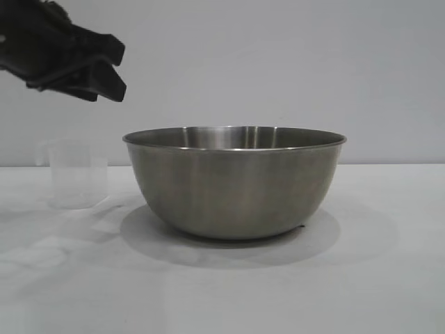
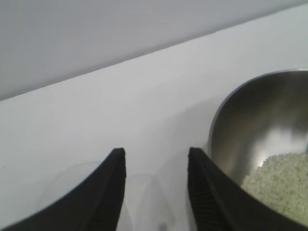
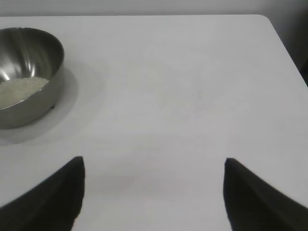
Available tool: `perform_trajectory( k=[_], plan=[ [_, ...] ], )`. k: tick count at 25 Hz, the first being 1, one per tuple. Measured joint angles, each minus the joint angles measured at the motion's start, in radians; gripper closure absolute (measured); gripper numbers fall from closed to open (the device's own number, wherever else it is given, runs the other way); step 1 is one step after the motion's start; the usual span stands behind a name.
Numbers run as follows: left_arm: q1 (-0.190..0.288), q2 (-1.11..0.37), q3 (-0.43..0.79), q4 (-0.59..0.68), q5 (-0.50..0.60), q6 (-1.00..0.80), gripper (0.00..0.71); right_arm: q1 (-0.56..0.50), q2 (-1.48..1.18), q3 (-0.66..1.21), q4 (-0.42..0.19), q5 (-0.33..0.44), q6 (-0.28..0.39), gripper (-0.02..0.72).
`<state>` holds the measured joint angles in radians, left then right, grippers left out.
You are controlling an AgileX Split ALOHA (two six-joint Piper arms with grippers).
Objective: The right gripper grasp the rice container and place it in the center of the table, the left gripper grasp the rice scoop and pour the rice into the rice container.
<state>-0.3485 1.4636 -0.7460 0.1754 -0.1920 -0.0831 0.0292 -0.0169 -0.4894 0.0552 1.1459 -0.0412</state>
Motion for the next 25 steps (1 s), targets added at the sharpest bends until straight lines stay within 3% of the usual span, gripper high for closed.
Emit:
perform_trajectory(
  k=[6, 25],
  plan=[
    [0.000, -0.153, -0.004, 0.000, 0.204, -0.019, 0.266, 0.000, 0.000, 0.000, 0.000, 0.000, 0.000, 0.171],
    [0.000, -0.725, -0.004, -0.035, 0.961, -0.016, 0.257, 0.000, 0.000, 0.000, 0.000, 0.000, 0.000, 0.171]
  ],
)
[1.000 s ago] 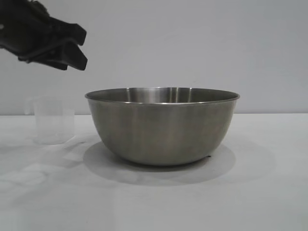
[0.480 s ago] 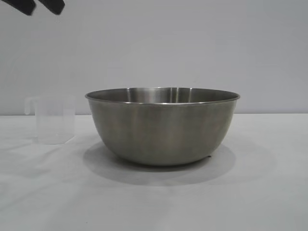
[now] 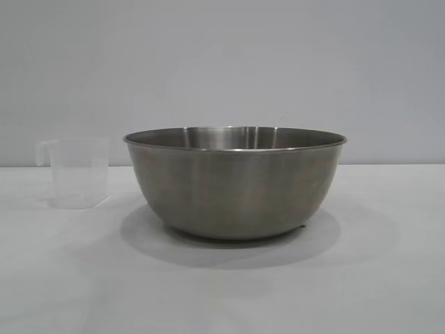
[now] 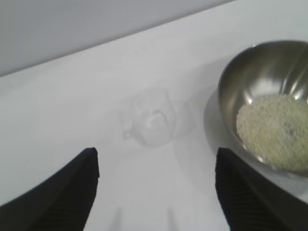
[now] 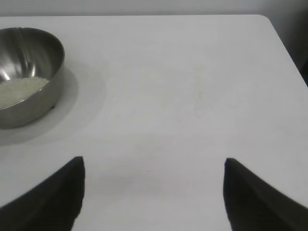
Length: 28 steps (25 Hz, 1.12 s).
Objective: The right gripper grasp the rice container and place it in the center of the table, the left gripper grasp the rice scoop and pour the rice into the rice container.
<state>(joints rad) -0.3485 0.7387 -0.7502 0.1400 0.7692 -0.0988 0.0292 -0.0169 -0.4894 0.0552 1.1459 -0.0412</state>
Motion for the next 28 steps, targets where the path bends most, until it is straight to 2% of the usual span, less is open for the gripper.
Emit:
perform_trajectory(
  k=[6, 10, 20, 28],
  plan=[
    [0.000, -0.176, 0.000, -0.051, 0.262, 0.015, 0.257, 0.000, 0.000, 0.000, 0.000, 0.000, 0.000, 0.171],
    [0.000, -0.283, 0.003, -0.052, 0.369, 0.067, 0.257, 0.000, 0.000, 0.000, 0.000, 0.000, 0.000, 0.171],
    [0.000, -0.541, 0.189, -0.089, 0.405, 0.090, 0.257, 0.000, 0.000, 0.000, 0.000, 0.000, 0.000, 0.171],
    [0.000, -0.665, 0.259, -0.099, 0.371, 0.090, 0.257, 0.000, 0.000, 0.000, 0.000, 0.000, 0.000, 0.171]
  ],
)
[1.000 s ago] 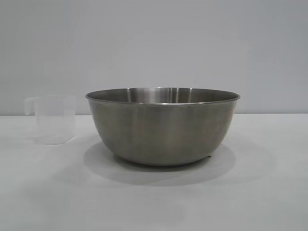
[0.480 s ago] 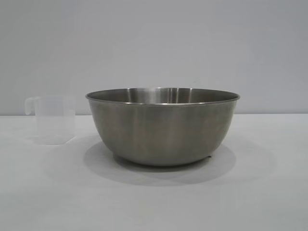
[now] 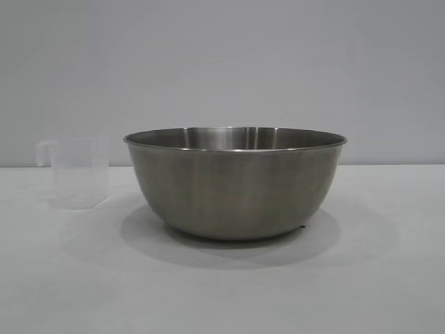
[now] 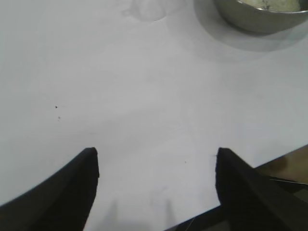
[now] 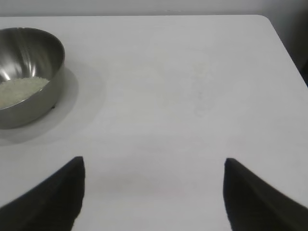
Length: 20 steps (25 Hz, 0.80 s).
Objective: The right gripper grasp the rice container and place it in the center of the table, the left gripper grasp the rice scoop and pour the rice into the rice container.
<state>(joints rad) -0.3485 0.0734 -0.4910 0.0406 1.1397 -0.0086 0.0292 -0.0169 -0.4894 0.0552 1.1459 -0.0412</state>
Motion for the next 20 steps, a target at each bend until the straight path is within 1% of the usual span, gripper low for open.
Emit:
perform_trajectory(
  k=[20],
  plan=[
    [0.000, -0.012, 0.007, 0.000, -0.017, 0.000, 0.257, 0.000, 0.000, 0.000, 0.000, 0.000, 0.000, 0.171]
  ],
)
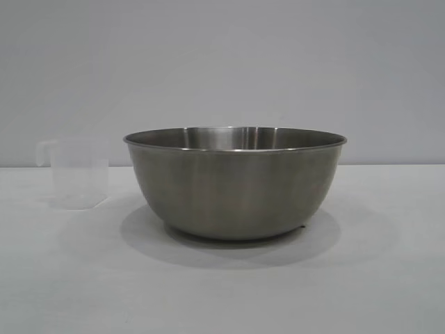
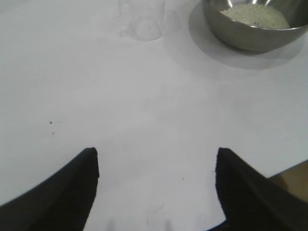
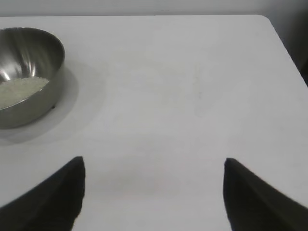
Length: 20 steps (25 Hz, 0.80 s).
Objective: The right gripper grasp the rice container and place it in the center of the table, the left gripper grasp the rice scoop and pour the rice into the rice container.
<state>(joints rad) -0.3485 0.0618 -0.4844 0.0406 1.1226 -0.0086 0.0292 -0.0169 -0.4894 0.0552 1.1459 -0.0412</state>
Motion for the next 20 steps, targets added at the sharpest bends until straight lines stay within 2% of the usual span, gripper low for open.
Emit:
perform_trajectory(
  k=[1, 3, 9, 11, 13, 16, 20],
  plan=[
    [0.000, 0.000, 0.000, 0.000, 0.000, 0.000, 0.257, 0.000, 0.000, 0.000, 0.000, 0.000, 0.000, 0.171],
    [0.031, -0.004, 0.000, 0.000, 0.000, 0.000, 0.257, 0.000, 0.000, 0.000, 0.000, 0.000, 0.000, 0.171],
    [0.281, -0.054, 0.000, 0.000, 0.000, 0.000, 0.257, 0.000, 0.000, 0.000, 0.000, 0.000, 0.000, 0.171],
    [0.335, -0.076, 0.000, 0.000, -0.002, 0.000, 0.257, 0.000, 0.000, 0.000, 0.000, 0.000, 0.000, 0.171],
    [0.368, -0.078, 0.000, 0.000, -0.002, 0.000, 0.257, 0.000, 0.000, 0.000, 0.000, 0.000, 0.000, 0.171],
    [0.389, -0.080, 0.000, 0.000, -0.002, 0.000, 0.257, 0.000, 0.000, 0.000, 0.000, 0.000, 0.000, 0.171],
    [0.395, -0.080, 0.000, 0.000, -0.002, 0.000, 0.257, 0.000, 0.000, 0.000, 0.000, 0.000, 0.000, 0.171]
  ],
)
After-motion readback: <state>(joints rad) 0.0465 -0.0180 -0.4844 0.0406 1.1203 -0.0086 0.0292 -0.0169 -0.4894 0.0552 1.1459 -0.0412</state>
